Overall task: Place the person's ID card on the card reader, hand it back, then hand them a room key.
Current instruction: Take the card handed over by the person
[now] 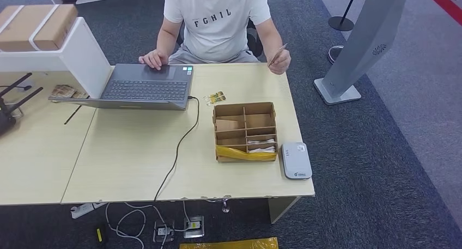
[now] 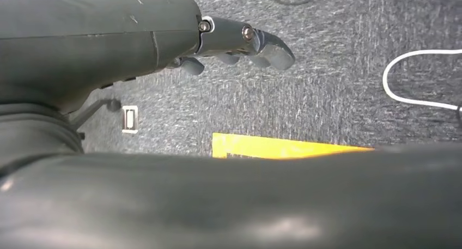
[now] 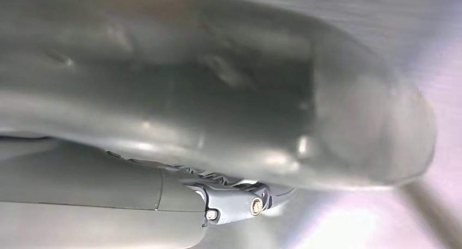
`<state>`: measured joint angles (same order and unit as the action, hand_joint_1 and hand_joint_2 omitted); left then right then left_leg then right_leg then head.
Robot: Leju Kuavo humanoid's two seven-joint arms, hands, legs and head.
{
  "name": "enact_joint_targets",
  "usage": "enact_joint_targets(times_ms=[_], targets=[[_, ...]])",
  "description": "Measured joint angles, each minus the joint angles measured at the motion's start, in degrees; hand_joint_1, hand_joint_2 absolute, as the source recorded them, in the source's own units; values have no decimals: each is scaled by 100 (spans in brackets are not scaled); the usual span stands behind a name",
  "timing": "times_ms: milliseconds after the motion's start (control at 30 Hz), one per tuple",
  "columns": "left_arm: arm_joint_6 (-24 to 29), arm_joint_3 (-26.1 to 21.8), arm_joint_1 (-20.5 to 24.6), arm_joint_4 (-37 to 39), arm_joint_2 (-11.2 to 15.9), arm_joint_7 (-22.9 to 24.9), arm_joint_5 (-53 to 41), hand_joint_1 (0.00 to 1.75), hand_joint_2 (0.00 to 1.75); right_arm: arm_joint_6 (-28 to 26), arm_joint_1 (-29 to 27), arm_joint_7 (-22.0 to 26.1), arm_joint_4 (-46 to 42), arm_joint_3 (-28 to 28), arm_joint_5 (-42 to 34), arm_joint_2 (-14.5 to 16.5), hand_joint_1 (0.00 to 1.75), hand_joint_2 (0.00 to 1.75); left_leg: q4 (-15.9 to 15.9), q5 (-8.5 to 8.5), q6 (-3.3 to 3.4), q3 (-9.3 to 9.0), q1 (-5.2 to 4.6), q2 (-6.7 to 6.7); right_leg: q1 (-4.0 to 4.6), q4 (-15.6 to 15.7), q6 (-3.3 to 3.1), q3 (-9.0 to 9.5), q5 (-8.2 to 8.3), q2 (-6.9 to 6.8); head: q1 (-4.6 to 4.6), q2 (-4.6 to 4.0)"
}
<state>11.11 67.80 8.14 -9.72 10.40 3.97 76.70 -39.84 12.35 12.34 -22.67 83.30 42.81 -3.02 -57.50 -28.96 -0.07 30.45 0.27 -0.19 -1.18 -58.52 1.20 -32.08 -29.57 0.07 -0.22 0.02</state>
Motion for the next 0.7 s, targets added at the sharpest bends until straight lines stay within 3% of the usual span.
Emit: enact_joint_targets(times_ms=[167, 267, 367, 533, 700], targets=[[86, 0, -2, 1, 39, 42, 22, 0, 0, -10, 216, 1030, -24, -1, -12, -1165, 0, 0, -5, -5, 10, 0, -11, 1, -12, 4, 7, 0, 5, 0, 2, 0], [124, 0, -2, 1, 39, 69, 34, 0, 0, -12, 344, 1481, -71, -3, -63, -1649, 0, 0, -6, -5, 13, 0, -14, 2, -15, 3, 8, 0, 5, -1, 0, 0], [172, 0, -1, 1, 33, 71, 54, 0, 0, -9, 437, 1806, -245, -25, -578, -2027, 0, 0, -6, -5, 14, -1, -12, -1, -14, 3, 8, 0, 4, -5, 0, 0], [247, 0, -1, 1, 13, 71, 71, 0, 0, 8, 219, 1452, -973, -450, -1732, -2544, 0, 0, -5, -9, 18, 1, -14, -3, -15, 1, 12, 1, 0, -9, -1, 0], [274, 0, 16, 1, 1, 57, 67, 0, 0, 4, -182, 977, -2077, -1162, -1786, -3056, 0, 0, -4, -13, 22, 10, -21, 9, -22, 0, 13, 3, -1, -1, -2, 0]])
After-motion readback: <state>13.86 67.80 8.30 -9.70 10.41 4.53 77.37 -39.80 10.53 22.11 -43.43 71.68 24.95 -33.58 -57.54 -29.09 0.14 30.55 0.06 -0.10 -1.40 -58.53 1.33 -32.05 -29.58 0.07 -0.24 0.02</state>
